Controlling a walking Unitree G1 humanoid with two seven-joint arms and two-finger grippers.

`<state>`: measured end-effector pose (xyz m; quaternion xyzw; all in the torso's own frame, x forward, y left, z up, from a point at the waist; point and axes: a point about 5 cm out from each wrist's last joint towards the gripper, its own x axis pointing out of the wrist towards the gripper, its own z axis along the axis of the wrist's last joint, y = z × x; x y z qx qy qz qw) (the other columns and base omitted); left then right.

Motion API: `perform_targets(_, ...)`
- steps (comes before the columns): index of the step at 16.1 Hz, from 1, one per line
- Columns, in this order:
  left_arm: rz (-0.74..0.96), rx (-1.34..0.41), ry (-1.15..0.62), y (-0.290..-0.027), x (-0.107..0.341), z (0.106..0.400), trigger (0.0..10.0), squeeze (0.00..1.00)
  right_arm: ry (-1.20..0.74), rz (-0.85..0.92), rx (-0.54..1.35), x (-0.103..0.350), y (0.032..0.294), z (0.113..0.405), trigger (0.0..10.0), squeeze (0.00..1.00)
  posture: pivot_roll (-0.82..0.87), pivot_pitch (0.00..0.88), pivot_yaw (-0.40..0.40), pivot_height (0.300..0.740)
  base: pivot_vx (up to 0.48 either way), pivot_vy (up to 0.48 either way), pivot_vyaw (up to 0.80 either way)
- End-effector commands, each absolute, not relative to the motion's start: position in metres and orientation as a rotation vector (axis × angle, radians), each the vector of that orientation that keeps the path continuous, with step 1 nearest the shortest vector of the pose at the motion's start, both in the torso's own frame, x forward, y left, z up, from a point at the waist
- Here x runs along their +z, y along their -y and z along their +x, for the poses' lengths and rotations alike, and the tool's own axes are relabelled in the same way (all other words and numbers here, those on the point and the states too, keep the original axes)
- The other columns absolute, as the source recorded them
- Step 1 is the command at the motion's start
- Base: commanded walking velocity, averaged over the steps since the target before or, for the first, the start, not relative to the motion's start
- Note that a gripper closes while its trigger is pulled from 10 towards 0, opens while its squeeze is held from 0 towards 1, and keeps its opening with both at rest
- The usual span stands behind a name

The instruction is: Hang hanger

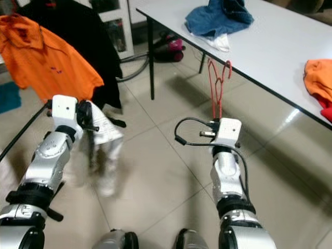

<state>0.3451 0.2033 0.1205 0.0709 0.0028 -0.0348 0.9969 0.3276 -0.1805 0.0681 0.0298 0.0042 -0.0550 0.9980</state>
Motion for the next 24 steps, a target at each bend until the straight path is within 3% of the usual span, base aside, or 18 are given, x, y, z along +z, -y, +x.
perform_targets(1,0.129,-0.102,0.152,-0.195,0.152,0.351,10.0,0.0,0.023,0.036,-0.101,0.074,0.181,0.329,0.0,0.0,-0.05,0.112,0.005,0.74,0.469,0.0,-0.8)
perform_targets(4,0.092,-0.101,0.175,-0.188,0.156,0.351,10.0,0.0,0.023,0.022,-0.069,0.077,0.179,0.332,0.0,0.0,-0.05,0.114,-0.012,0.74,0.466,0.0,-0.75)
perform_targets(9,0.064,-0.074,0.209,-0.183,0.16,0.354,10.0,0.0,0.074,-0.011,-0.022,0.093,0.177,0.341,0.0,0.0,-0.06,0.085,-0.046,0.74,0.461,0.0,0.0)
perform_targets(13,0.095,-0.052,0.344,-0.179,0.187,0.351,10.0,0.0,0.351,-0.046,0.02,0.152,0.169,0.352,0.0,0.0,-0.05,0.076,-0.05,0.74,0.451,0.0,0.0)
perform_targets(17,0.167,-0.053,0.523,-0.181,0.237,0.349,10.0,0.0,0.483,-0.081,-0.002,0.183,0.171,0.355,0.0,0.0,-0.05,0.077,-0.047,0.74,0.443,0.0,0.0)
perform_targets(20,0.219,-0.116,0.844,-0.186,0.355,0.332,10.0,0.0,0.407,-0.064,-0.023,0.166,0.178,0.352,0.0,0.0,-0.06,0.076,-0.048,0.74,0.424,0.0,0.0)
perform_targets(22,0.365,-0.205,0.834,-0.177,0.382,0.353,10.0,0.0,0.341,-0.036,-0.043,0.151,0.182,0.348,0.0,0.0,-0.05,0.067,-0.045,0.74,0.424,0.0,0.0)
perform_targets(24,0.401,-0.245,0.815,-0.166,0.392,0.367,10.0,0.0,0.314,-0.01,-0.071,0.143,0.185,0.345,0.0,0.0,-0.05,0.066,-0.035,0.74,0.424,0.0,0.0)
